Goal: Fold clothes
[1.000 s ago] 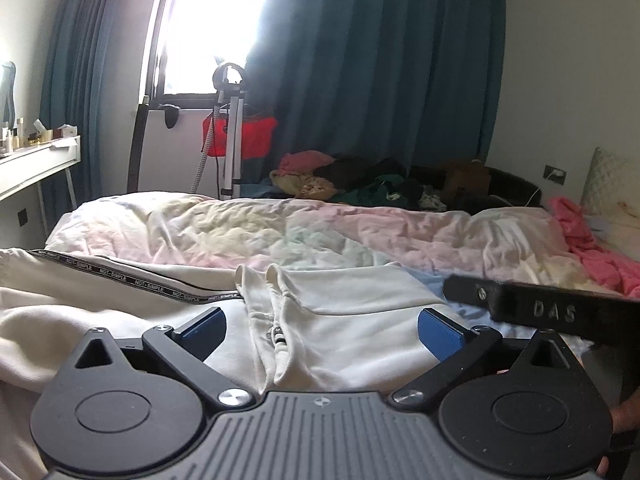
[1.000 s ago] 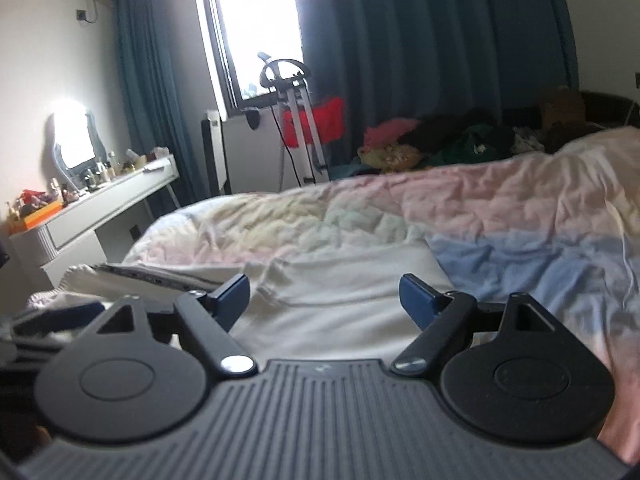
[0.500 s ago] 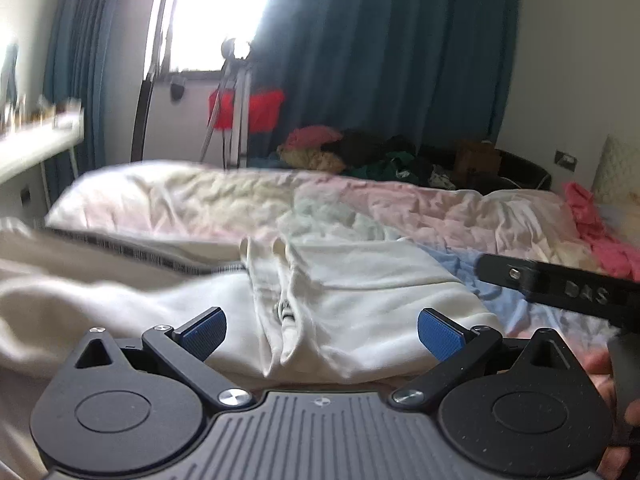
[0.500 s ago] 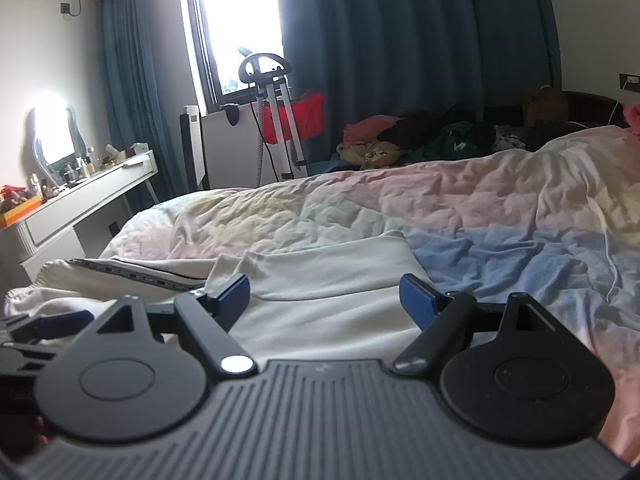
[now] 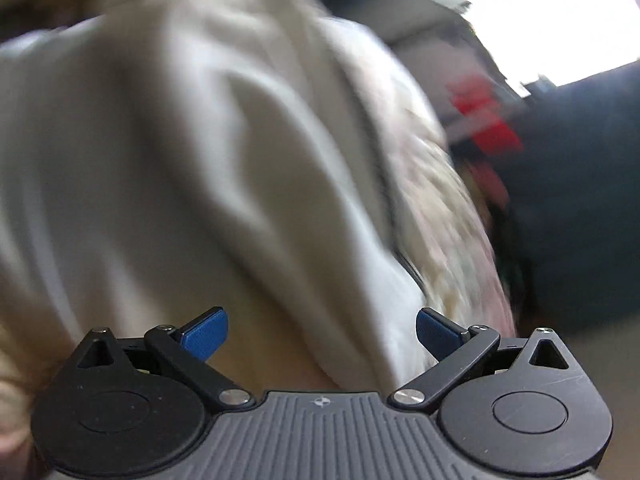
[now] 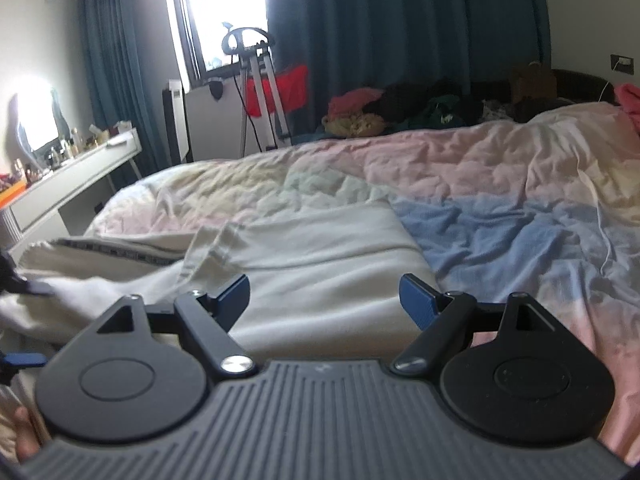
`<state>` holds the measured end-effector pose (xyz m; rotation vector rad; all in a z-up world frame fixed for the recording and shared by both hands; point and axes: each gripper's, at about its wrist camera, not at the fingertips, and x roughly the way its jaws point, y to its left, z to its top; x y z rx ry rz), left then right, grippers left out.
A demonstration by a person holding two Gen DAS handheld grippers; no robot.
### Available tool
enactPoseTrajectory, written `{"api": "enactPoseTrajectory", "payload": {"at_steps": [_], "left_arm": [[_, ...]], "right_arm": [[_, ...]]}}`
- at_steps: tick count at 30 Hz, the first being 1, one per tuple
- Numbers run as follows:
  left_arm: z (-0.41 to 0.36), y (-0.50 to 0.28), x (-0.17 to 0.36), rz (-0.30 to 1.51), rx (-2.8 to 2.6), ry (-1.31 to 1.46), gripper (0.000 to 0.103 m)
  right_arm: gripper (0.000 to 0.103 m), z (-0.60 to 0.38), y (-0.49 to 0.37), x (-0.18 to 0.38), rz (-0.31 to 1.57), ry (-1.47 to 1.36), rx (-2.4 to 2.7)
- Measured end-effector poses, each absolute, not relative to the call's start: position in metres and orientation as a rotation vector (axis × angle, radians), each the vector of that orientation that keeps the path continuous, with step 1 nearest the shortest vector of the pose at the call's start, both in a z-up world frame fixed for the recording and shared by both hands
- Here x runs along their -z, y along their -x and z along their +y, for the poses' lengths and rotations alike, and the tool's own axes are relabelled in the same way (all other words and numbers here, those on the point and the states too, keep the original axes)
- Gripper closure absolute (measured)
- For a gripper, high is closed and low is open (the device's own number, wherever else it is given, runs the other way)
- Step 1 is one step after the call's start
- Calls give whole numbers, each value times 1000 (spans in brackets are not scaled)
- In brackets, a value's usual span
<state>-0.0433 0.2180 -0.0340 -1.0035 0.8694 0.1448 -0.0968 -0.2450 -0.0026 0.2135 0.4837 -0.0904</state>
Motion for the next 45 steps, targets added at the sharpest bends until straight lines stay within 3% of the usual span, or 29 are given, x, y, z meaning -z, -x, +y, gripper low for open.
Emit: {"api": "enactPoseTrajectory", "payload": {"at_steps": [6, 9, 12, 17, 20, 30, 35, 40, 45], "left_arm": [[272, 26, 41, 810, -341, 1099, 8], [284, 11, 38, 764, -421, 1066, 19], [292, -1, 32, 723, -493, 982, 34], [295, -19, 14, 665, -556, 811, 71], [276, -26, -7, 616, -556, 685, 84], [96, -13, -144, 202, -346, 166, 86], [-36, 11, -172, 39, -191, 67, 87], [-169, 37, -126, -40, -36, -77, 88], [-279, 39, -18, 122, 171, -262, 88]], "right_arm": [[20, -242, 83, 16, 533, -215, 86], [20, -240, 69, 23, 540, -217, 51], [20, -230, 51, 32, 553, -173, 12], [18, -220, 22, 63, 680, -140, -49], [18, -217, 23, 66, 681, -120, -58], [20, -261, 48, 31, 650, -362, 28], [20, -306, 76, 4, 546, -531, 38], [19, -356, 102, -12, 449, -616, 151], [18, -403, 121, -14, 380, -748, 209]]}}
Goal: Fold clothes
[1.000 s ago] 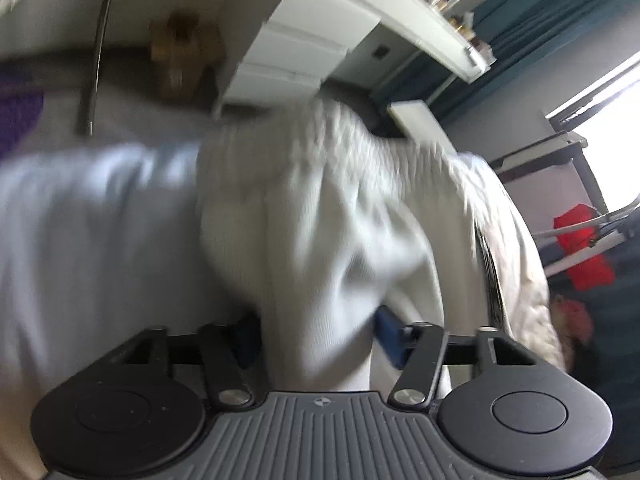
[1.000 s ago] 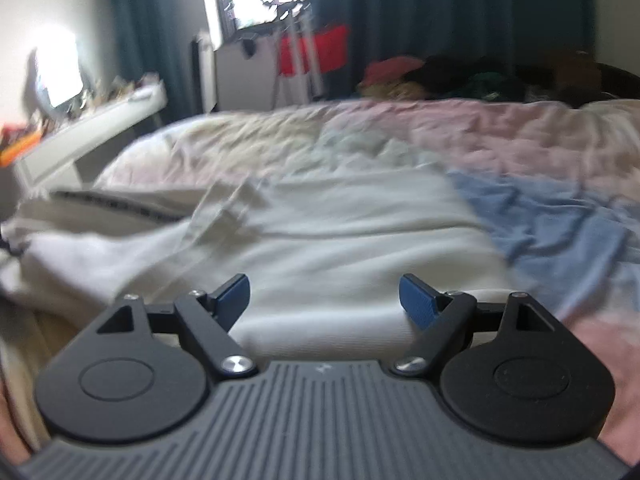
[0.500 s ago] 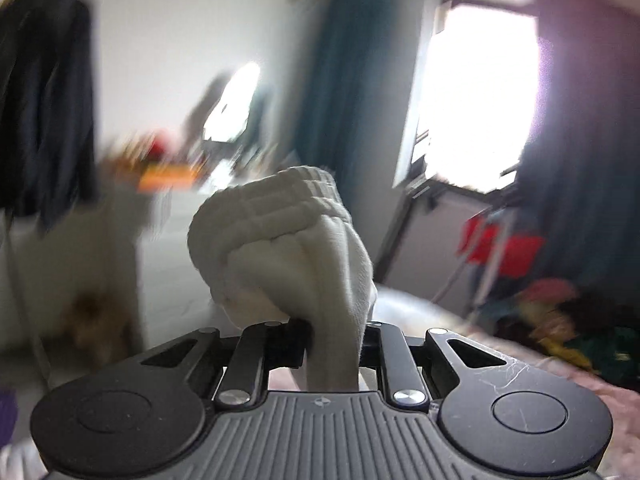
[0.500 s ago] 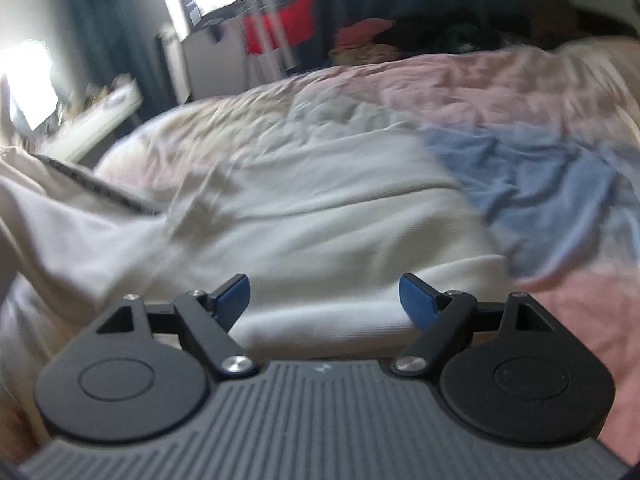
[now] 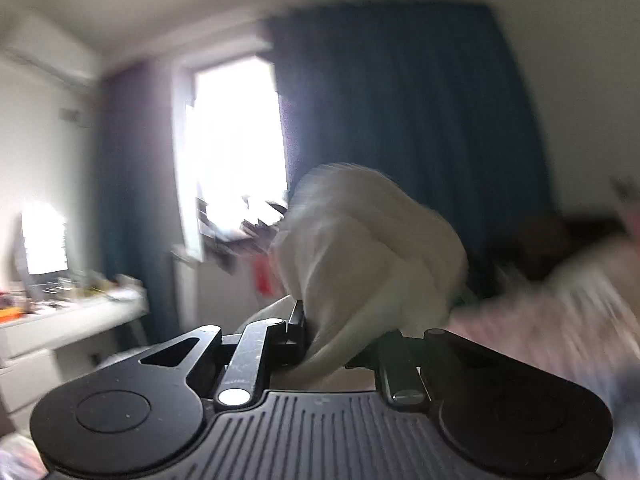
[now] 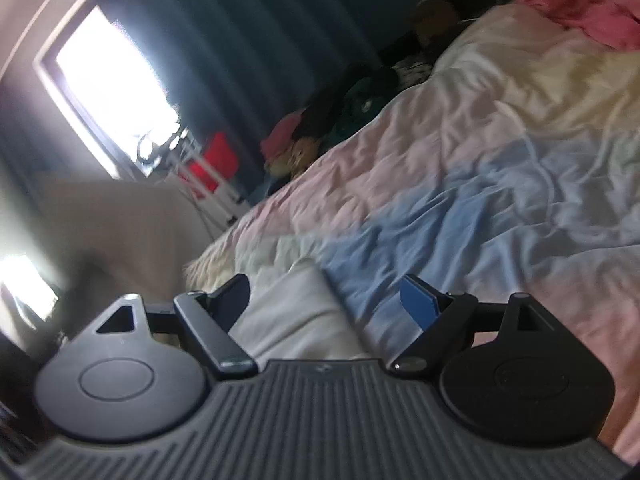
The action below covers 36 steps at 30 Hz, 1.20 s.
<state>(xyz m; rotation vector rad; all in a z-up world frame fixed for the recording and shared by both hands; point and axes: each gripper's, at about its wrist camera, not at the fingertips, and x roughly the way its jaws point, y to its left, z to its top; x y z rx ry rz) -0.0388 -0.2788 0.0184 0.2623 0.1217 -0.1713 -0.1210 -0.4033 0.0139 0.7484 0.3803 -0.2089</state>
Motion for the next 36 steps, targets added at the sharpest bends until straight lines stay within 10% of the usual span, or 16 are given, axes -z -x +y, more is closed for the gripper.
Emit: {"api": "enactPoseTrajectory", "payload": {"at_steps": [9, 13, 30, 36], "left_arm": [[-313, 20, 41, 461, 357, -365, 74], [-273, 31, 27, 531, 481, -418, 2], [-110, 32, 36, 351, 277, -659, 1], [-121, 34, 72, 242, 178, -852, 2]], "right_arm": [[17, -435, 106, 29, 488, -1067, 13], [17, -423, 93, 43, 543, -1165, -85], [29, -374, 53, 69, 506, -1052, 181], [59, -367, 44, 49, 392, -889, 167]]}}
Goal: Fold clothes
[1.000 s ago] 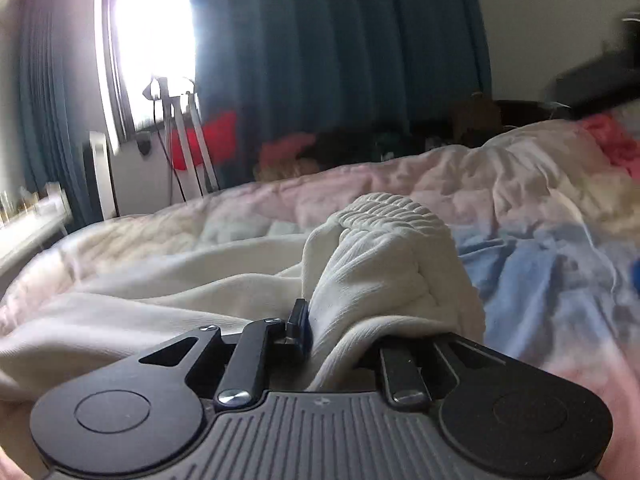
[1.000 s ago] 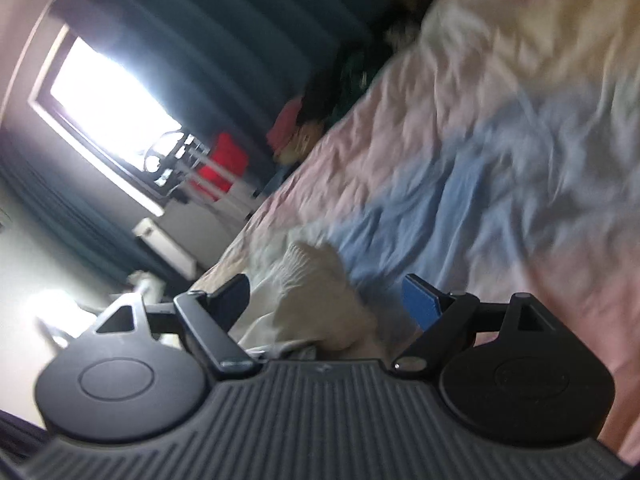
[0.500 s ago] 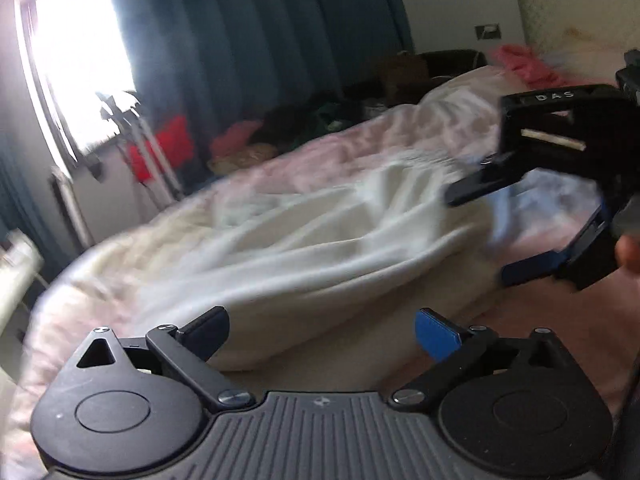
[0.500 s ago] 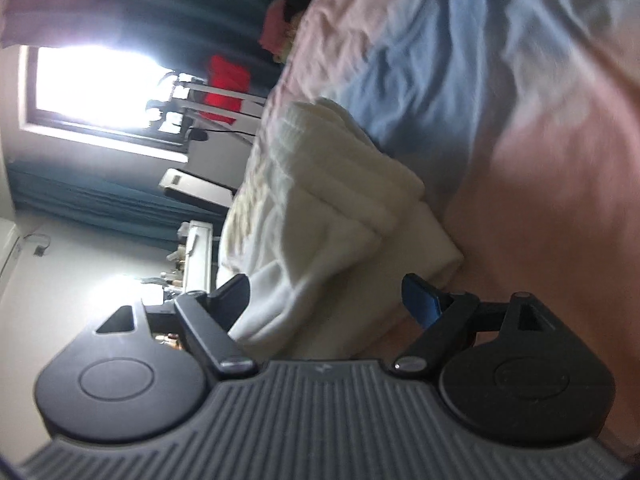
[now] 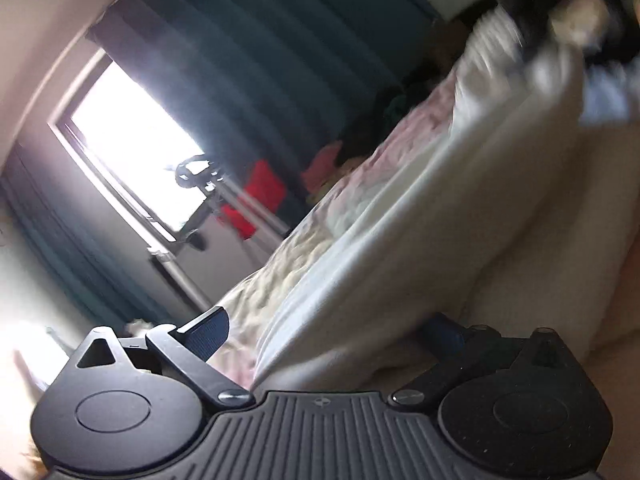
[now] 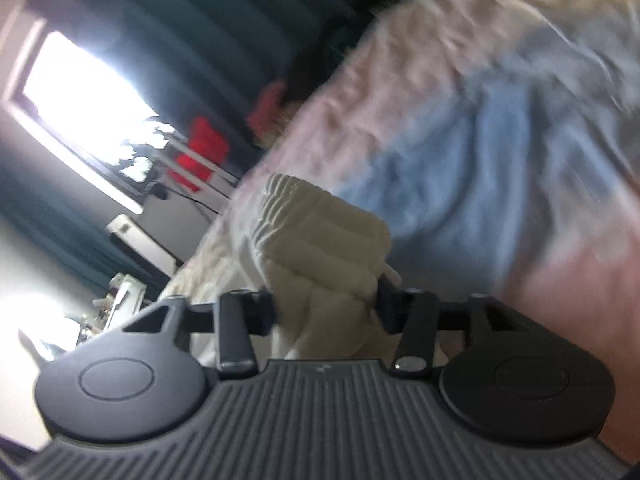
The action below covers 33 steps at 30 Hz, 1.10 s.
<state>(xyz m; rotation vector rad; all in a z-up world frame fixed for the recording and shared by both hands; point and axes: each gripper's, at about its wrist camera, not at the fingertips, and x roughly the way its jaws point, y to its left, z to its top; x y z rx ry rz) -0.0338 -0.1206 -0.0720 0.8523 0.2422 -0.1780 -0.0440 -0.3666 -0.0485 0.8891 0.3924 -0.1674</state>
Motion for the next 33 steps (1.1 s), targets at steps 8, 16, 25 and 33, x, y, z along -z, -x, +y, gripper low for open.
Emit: {"api": "enactPoseTrajectory", "payload": {"at_steps": [8, 16, 25, 33], "left_arm": [[-76, 11, 49, 394, 89, -501, 2], [-8, -25, 58, 689, 61, 18, 0], [23, -23, 66, 778, 80, 245, 0], [30, -24, 67, 799, 81, 285, 0]], "right_arm": [[64, -367, 42, 29, 256, -800, 151], [19, -372, 56, 81, 480, -865, 331], [18, -375, 58, 100, 527, -1067, 221], [17, -361, 47, 97, 560, -1052, 105]]}}
